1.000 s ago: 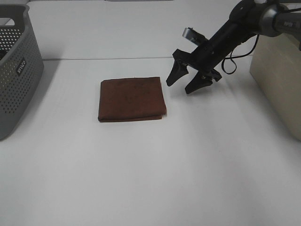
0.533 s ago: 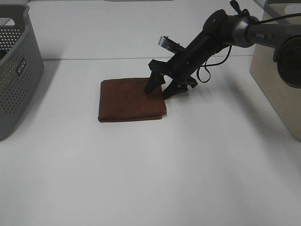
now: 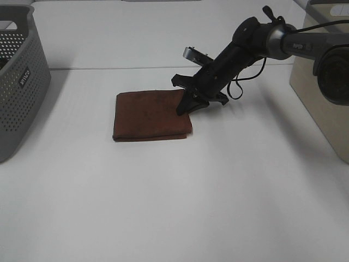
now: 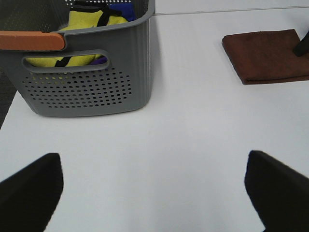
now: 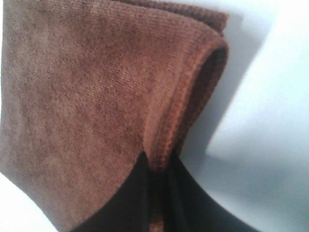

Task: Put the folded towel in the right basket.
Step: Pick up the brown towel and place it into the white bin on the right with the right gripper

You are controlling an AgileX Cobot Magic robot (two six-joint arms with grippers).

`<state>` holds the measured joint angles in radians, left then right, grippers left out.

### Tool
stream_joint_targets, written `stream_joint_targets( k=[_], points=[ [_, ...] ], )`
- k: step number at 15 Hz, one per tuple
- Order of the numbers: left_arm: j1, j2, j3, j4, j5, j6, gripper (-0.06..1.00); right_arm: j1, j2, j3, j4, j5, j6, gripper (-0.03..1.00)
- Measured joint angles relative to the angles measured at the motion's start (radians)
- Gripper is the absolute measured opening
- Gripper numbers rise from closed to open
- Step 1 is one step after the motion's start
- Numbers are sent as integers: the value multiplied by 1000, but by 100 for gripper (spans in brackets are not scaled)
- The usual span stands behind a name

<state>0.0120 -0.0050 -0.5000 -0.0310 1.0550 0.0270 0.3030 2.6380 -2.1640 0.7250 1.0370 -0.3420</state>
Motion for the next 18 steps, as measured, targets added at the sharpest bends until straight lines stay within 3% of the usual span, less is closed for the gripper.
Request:
stream_joint_targets(
  k=[8,18],
  points=[
    [0,0,0,0,0,0,97,0,-181,5,-34,70,-35,3],
    [0,0,0,0,0,0,97,-14,-568,5,-238,122,-25,3]
  ],
)
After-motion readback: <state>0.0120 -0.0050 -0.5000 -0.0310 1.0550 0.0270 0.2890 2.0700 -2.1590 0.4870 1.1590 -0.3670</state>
